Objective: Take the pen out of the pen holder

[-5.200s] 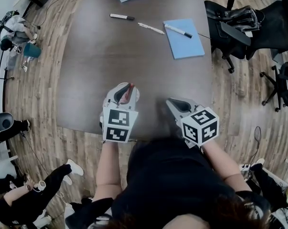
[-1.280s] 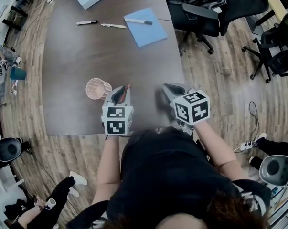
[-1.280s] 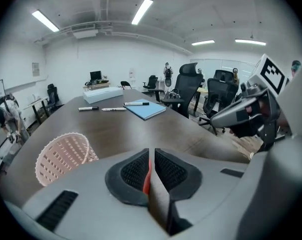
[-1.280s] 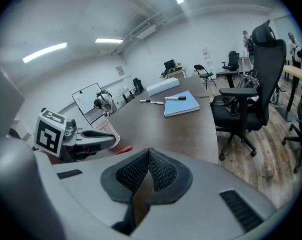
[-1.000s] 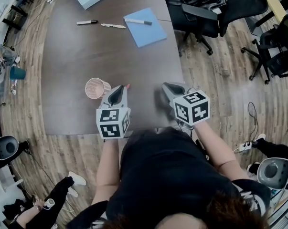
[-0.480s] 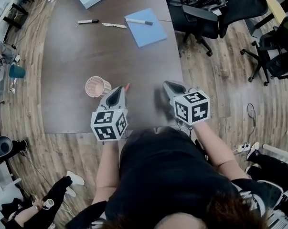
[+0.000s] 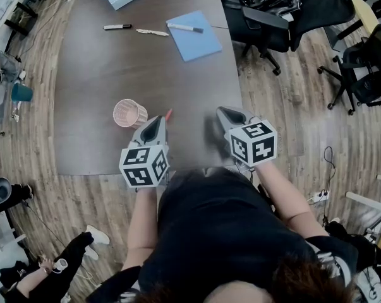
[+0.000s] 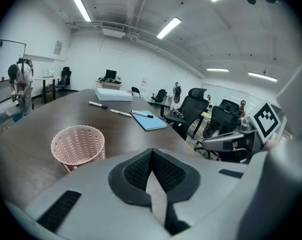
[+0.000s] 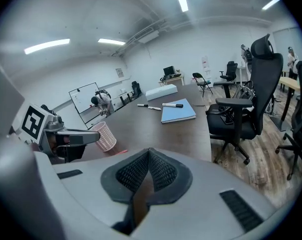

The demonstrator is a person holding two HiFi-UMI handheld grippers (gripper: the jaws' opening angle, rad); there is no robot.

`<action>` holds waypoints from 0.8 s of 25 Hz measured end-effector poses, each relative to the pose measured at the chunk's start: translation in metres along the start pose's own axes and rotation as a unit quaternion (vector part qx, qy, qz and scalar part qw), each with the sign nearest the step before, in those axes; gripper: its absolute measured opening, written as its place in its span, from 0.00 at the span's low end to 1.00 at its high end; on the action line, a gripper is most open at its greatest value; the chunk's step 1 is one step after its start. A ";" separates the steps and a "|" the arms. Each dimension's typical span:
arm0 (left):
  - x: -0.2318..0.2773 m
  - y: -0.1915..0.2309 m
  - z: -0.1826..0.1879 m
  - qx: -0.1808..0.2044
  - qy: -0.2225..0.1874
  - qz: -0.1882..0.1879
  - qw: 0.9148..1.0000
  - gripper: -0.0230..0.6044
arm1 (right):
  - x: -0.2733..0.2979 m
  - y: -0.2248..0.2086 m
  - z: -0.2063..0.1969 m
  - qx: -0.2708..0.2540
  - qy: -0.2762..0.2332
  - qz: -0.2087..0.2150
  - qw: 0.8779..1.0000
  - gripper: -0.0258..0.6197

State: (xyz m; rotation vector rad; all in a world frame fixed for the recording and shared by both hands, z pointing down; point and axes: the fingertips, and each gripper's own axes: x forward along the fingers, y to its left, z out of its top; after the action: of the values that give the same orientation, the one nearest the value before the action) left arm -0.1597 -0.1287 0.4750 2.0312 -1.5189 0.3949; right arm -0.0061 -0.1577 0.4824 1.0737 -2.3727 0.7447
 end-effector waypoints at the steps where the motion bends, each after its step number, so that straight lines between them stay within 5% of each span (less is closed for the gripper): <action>1: -0.001 0.000 0.001 0.000 0.000 0.000 1.000 0.08 | 0.000 0.000 0.001 -0.001 -0.001 -0.001 1.000 0.06; 20: -0.003 0.000 -0.001 0.013 0.009 0.013 1.000 0.08 | -0.003 -0.010 0.005 0.007 -0.003 -0.012 1.000 0.06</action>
State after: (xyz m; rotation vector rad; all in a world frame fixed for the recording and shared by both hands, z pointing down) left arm -0.1610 -0.1256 0.4738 2.0253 -1.5382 0.4440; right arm 0.0028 -0.1644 0.4800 1.1090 -2.3593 0.7516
